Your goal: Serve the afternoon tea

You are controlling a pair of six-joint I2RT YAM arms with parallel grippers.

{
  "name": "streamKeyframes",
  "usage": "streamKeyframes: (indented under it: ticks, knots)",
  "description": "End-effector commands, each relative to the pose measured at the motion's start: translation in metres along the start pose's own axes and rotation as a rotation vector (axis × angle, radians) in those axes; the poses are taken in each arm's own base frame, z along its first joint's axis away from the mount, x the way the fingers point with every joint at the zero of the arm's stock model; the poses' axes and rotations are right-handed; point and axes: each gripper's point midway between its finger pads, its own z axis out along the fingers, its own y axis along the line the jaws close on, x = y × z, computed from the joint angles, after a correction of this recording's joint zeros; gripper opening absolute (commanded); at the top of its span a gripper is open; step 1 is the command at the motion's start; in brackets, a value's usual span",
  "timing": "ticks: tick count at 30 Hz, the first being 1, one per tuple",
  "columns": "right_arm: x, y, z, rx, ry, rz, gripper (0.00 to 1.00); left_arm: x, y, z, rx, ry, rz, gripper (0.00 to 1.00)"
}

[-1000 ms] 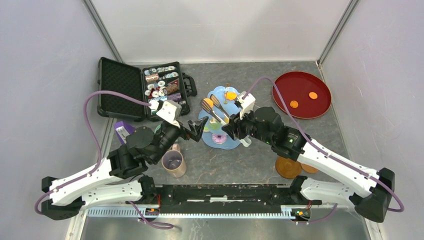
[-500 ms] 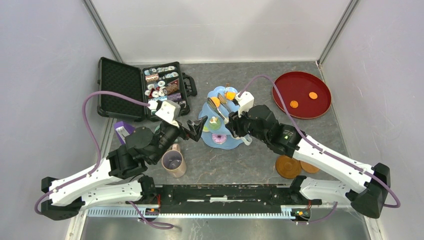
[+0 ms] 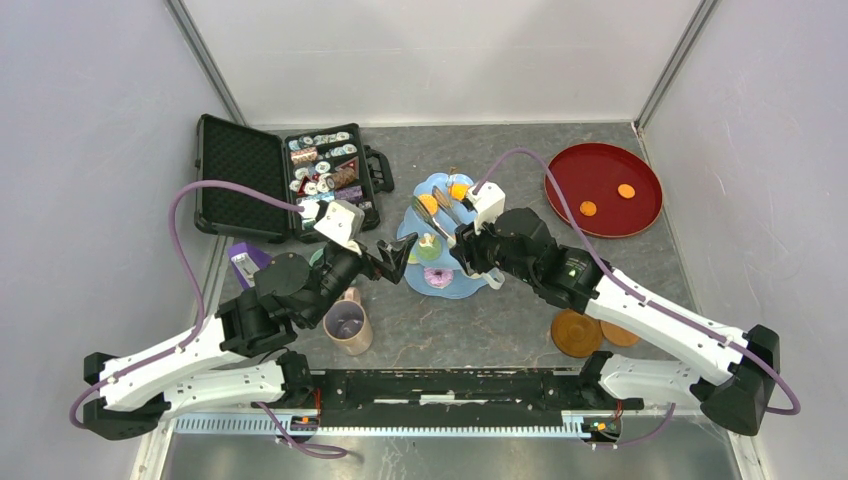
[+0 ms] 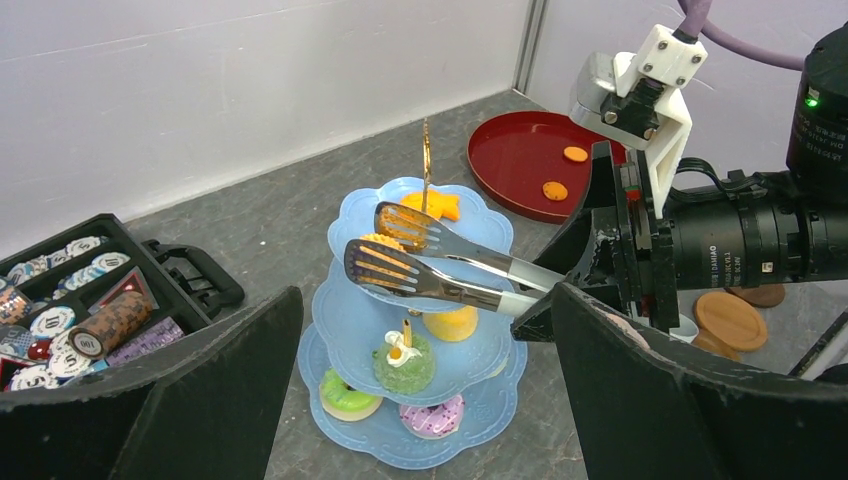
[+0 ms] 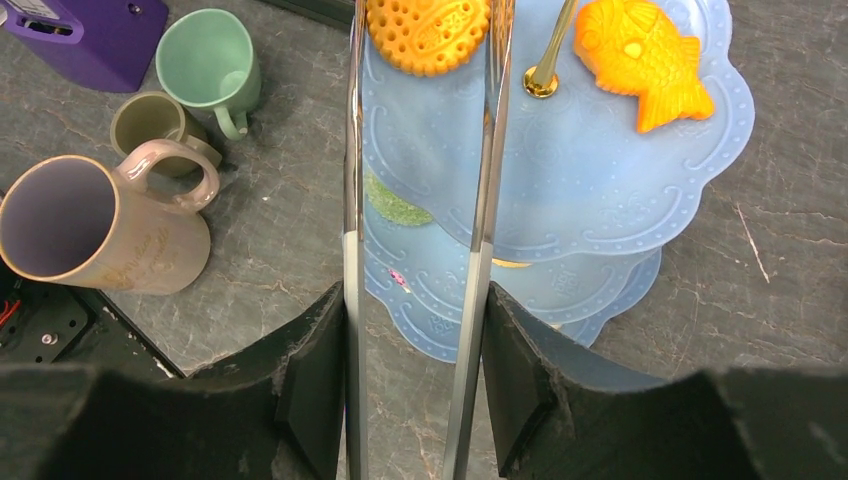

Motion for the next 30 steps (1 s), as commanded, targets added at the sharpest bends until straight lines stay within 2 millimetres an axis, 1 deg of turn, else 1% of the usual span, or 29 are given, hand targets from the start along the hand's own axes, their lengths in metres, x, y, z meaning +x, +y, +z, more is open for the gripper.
streamKeyframes:
  ticks: [1, 4, 9, 12, 15, 18, 20, 23, 26, 30]
  knots:
    - [-0.039, 0.007, -0.013, -0.031, -0.114, 0.002, 0.51, -0.011, -0.004, 0.001, 0.011, -0.034, -0.067, 1.00]
    - [-0.039, 0.004, -0.015, -0.018, -0.113, 0.004, 0.52, -0.011, -0.005, 0.001, 0.017, -0.031, -0.067, 1.00]
    - [-0.040, 0.006, -0.015, -0.031, -0.113, 0.000, 0.55, -0.011, -0.005, 0.001, 0.019, -0.030, -0.067, 1.00]
    - [-0.041, 0.008, -0.016, -0.039, -0.114, -0.001, 0.58, -0.009, -0.010, 0.003, 0.034, -0.021, -0.068, 1.00]
    - [-0.042, 0.007, -0.015, -0.035, -0.114, -0.001, 0.57, -0.009, -0.009, 0.003, 0.032, -0.018, -0.066, 1.00]
    - [-0.044, 0.012, -0.018, -0.062, -0.117, -0.010, 0.55, -0.010, -0.007, 0.002, 0.024, -0.025, -0.068, 1.00]
    - [-0.047, 0.014, -0.022, -0.081, -0.128, -0.016, 0.54, -0.011, -0.006, 0.001, 0.023, -0.029, -0.070, 1.00]
    - [-0.048, 0.013, -0.030, -0.081, -0.145, -0.018, 0.53, -0.013, -0.005, 0.000, 0.021, -0.034, -0.072, 1.00]
    - [-0.045, 0.010, -0.038, -0.084, -0.136, -0.035, 0.52, -0.013, -0.005, -0.001, 0.020, -0.036, -0.073, 1.00]
    - [-0.028, 0.007, -0.058, -0.106, -0.083, -0.117, 0.50, -0.014, -0.003, -0.001, 0.017, -0.038, -0.071, 1.00]
